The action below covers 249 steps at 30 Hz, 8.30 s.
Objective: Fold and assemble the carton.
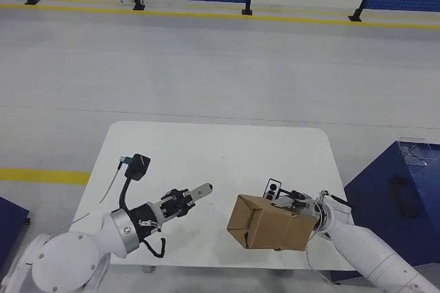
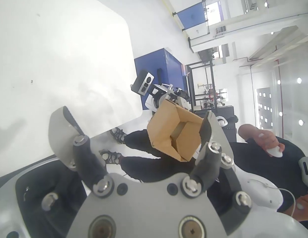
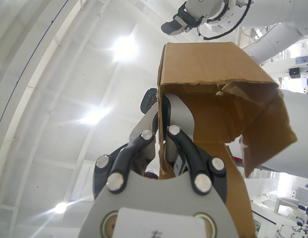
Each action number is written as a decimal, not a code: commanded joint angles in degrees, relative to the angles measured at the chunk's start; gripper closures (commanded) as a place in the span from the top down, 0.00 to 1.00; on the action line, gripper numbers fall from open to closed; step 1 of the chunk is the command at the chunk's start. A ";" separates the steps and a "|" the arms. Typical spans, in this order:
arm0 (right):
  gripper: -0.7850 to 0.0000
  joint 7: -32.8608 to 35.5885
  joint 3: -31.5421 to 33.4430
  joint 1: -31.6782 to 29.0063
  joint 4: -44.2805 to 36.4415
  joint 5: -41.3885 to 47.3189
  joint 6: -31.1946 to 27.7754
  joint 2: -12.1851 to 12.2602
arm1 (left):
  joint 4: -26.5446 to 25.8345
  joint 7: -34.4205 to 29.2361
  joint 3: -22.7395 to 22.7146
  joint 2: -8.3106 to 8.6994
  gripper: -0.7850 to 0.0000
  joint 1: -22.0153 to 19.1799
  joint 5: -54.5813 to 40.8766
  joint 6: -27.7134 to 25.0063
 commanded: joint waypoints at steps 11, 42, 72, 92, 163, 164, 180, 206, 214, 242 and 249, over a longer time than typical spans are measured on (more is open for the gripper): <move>0.00 -73.00 7.23 -0.29 -2.12 40.94 15.22 0.93 | 0.03 -0.09 0.07 0.00 1.00 -0.06 -0.03 0.07; 1.00 -142.95 11.02 5.03 -14.27 83.44 -41.24 -4.34 | 0.03 -0.09 0.07 0.00 1.00 -0.06 -0.03 0.07; 1.00 -34.23 28.72 -7.13 3.35 -12.43 10.27 -4.27 | 0.03 -0.09 0.07 0.00 1.00 -0.06 -0.03 0.07; 1.00 -25.48 25.24 -0.79 -3.81 -73.71 2.66 -0.08 | 19.52 -2.13 33.61 -2.67 1.00 -15.42 30.32 24.71; 1.00 -29.99 -0.10 9.24 -2.99 -111.72 0.63 -8.28 | 46.71 -1.53 38.52 -15.40 1.00 -27.42 26.00 25.31; 1.00 -30.24 0.52 9.34 -2.86 -111.21 0.39 -8.29 | 44.85 -1.52 37.41 -15.09 1.00 -26.26 26.99 25.31; 1.00 -11.53 23.35 -2.69 -9.63 -100.21 -15.24 -1.74 | 32.96 7.60 26.68 -14.42 1.00 -16.70 46.36 25.31; 1.00 -21.26 16.98 -6.73 -13.96 -118.24 -10.60 -2.52 | 37.91 -8.68 29.75 -15.25 1.00 -19.28 50.48 9.49; 1.00 -20.84 19.18 -5.52 -12.67 -114.17 -10.61 -2.75 | 33.65 -10.44 29.29 -14.86 1.00 -15.84 53.16 8.48; 1.00 -23.92 13.93 -5.08 -11.85 -119.82 -10.02 -4.50 | 31.94 -13.45 30.68 -16.20 1.00 -12.89 57.39 6.69; 1.00 -23.12 16.10 -4.67 -11.01 -114.62 -10.67 -4.70 | 34.28 -14.02 32.27 -17.01 1.00 -13.41 58.79 6.95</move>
